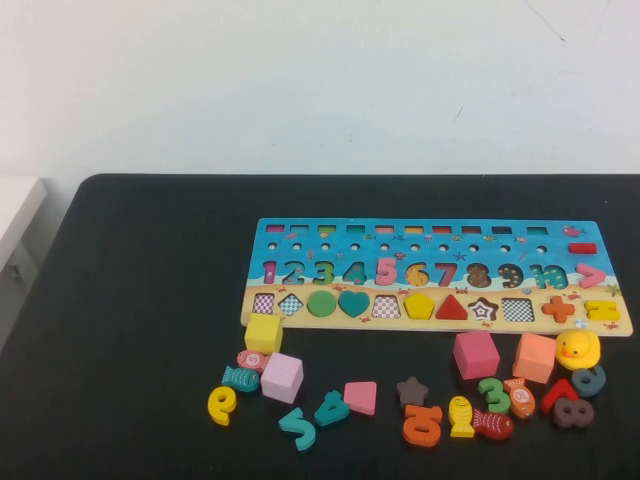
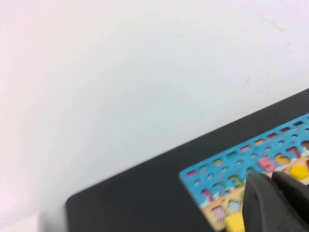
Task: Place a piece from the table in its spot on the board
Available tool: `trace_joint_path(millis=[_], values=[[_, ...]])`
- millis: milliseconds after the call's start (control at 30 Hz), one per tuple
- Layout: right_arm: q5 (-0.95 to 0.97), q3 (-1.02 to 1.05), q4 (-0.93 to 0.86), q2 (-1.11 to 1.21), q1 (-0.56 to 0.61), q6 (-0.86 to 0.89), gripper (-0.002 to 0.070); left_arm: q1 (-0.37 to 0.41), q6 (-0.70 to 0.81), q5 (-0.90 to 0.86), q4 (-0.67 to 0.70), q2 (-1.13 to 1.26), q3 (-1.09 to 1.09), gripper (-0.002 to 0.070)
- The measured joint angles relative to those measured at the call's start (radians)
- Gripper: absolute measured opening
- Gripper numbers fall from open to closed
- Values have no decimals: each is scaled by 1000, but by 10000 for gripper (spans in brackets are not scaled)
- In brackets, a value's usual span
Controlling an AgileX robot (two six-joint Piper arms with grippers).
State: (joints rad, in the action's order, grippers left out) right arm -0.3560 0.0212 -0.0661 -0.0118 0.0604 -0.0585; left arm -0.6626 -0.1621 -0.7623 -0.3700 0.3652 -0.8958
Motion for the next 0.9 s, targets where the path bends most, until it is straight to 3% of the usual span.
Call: trace_joint_path(millis=[267, 767, 900], values=[[0, 0, 0, 0, 0, 0, 18, 0, -3, 389, -7, 0, 320, -1], [0, 0, 0, 0, 0, 0, 18, 2, -40, 406, 18, -18, 623, -1], [0, 0, 0, 0, 0, -1, 19, 50, -68, 411, 44, -155, 705, -1]])
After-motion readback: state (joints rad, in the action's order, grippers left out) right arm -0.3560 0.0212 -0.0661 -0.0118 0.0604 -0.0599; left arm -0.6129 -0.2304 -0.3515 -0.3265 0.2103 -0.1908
